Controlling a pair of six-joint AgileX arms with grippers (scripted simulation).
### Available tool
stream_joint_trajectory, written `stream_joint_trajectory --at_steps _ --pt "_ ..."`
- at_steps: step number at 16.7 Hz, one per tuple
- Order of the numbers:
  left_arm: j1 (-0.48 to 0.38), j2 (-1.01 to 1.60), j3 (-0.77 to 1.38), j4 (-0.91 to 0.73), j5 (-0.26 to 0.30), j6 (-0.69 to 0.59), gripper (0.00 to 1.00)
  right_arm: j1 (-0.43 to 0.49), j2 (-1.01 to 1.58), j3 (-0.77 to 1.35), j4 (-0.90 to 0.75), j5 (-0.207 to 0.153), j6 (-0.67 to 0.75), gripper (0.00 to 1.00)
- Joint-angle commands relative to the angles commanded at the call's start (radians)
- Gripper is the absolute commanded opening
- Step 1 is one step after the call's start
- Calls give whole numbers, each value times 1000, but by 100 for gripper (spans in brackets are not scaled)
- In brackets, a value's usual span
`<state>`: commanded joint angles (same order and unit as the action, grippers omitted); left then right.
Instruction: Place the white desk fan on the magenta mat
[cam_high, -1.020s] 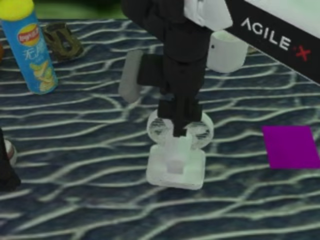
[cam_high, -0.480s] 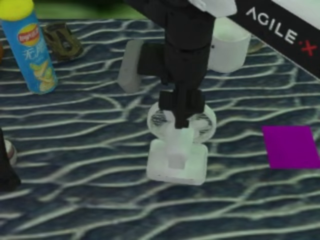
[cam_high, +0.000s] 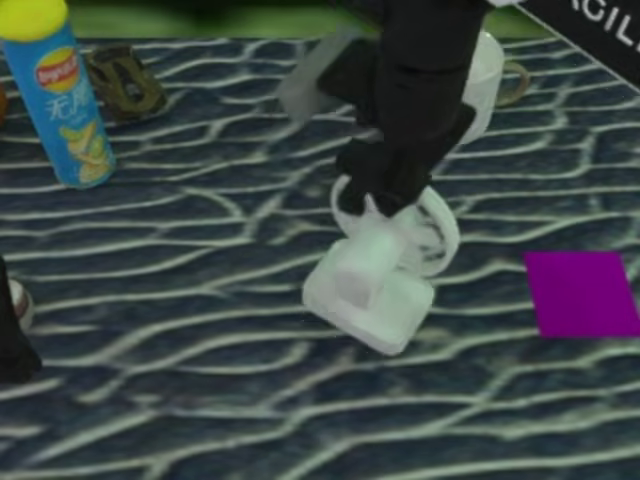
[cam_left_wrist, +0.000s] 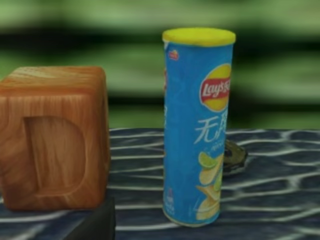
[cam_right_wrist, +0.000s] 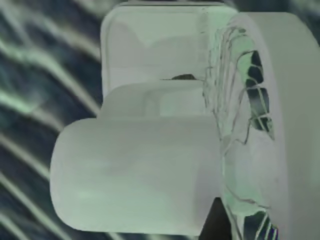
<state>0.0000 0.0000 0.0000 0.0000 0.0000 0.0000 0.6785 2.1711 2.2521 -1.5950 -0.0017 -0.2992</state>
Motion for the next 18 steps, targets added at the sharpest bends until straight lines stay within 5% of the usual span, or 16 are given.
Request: stream_joint_trajectory --at_steps 12,18 --pt "0 0 0 0 0 0 100 -293 -279 -330 162 -14 1408 0" --pt "0 0 0 0 0 0 100 -424 -351 -540 191 -6 1908 0"
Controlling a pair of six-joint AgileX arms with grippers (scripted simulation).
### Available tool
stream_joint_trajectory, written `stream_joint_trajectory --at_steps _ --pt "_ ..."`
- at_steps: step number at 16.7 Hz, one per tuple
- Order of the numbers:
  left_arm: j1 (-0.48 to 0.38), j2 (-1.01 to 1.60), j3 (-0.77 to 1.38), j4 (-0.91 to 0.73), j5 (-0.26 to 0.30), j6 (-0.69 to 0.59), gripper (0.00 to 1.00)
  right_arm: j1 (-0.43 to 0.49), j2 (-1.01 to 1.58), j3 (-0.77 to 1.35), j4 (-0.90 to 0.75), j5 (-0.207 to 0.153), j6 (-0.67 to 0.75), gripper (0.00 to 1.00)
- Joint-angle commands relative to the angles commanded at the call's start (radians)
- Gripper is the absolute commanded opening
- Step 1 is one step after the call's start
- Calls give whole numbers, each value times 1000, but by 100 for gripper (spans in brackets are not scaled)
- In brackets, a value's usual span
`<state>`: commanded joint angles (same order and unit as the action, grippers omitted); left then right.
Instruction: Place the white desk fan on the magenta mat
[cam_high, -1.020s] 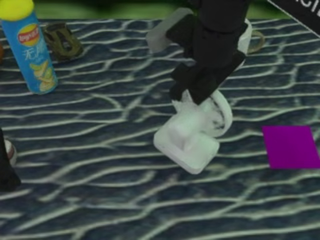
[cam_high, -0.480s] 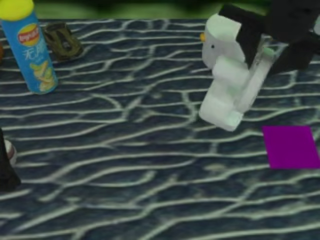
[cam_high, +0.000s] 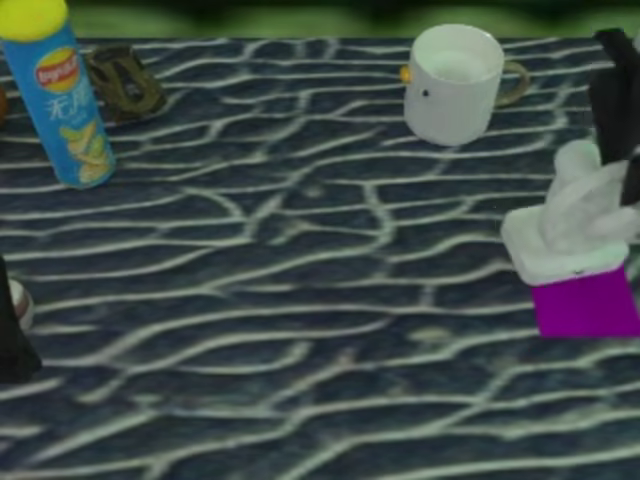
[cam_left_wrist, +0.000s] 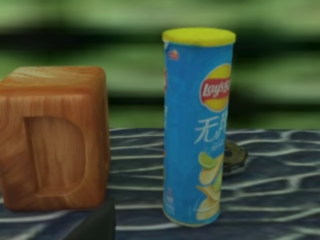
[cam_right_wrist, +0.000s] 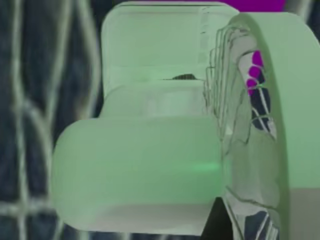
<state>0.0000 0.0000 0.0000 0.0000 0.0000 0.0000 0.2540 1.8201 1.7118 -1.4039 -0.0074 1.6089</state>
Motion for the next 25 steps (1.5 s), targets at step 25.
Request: stream_joint_trajectory --at_steps 25 --pt "0 0 0 0 0 0 100 -49 -6 -206 139 6 164 30"
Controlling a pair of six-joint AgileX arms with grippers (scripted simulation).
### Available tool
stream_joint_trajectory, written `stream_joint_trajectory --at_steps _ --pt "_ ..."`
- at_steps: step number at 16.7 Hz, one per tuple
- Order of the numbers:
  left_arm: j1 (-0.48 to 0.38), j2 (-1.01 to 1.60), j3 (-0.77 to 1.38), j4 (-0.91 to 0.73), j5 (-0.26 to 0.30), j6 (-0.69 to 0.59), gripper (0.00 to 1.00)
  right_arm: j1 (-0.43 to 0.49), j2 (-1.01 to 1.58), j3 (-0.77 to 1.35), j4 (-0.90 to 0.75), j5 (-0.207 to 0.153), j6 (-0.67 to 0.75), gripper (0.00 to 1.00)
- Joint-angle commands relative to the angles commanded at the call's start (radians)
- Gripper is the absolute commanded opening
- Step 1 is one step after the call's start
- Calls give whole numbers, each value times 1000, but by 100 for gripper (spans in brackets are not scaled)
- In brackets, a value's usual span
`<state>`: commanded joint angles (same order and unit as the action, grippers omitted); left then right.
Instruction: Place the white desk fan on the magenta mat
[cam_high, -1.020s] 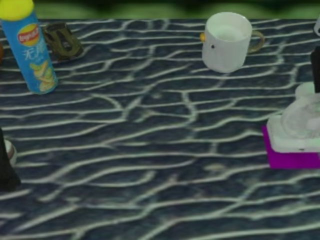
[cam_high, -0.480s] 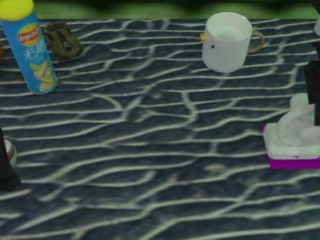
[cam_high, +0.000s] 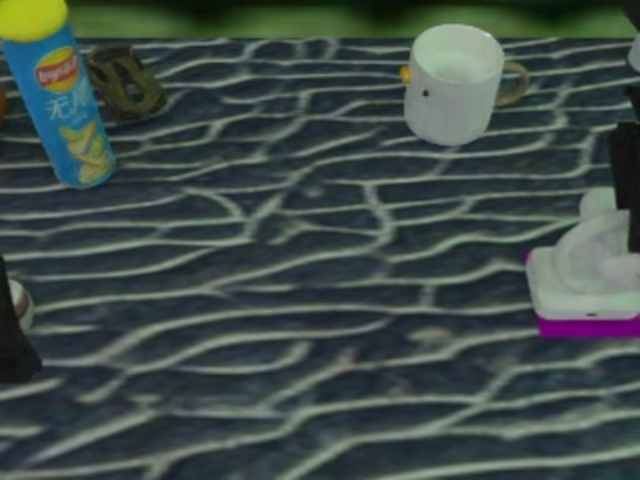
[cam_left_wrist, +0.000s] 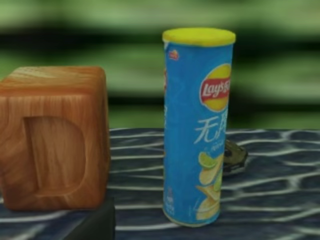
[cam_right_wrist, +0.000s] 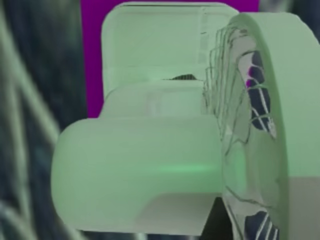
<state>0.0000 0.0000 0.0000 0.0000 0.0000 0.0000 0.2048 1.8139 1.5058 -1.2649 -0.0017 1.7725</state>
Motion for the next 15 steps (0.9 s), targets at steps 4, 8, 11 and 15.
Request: stream_joint_trajectory --at_steps 4,8,11,15 --pt "0 0 0 0 0 0 100 0 0 0 0 0 0 60" --pt "0 0 0 0 0 0 100 0 0 0 0 0 0 90" --pt "0 0 0 0 0 0 100 0 0 0 0 0 0 100" --pt "0 0 0 0 0 0 100 0 0 0 0 0 0 100"
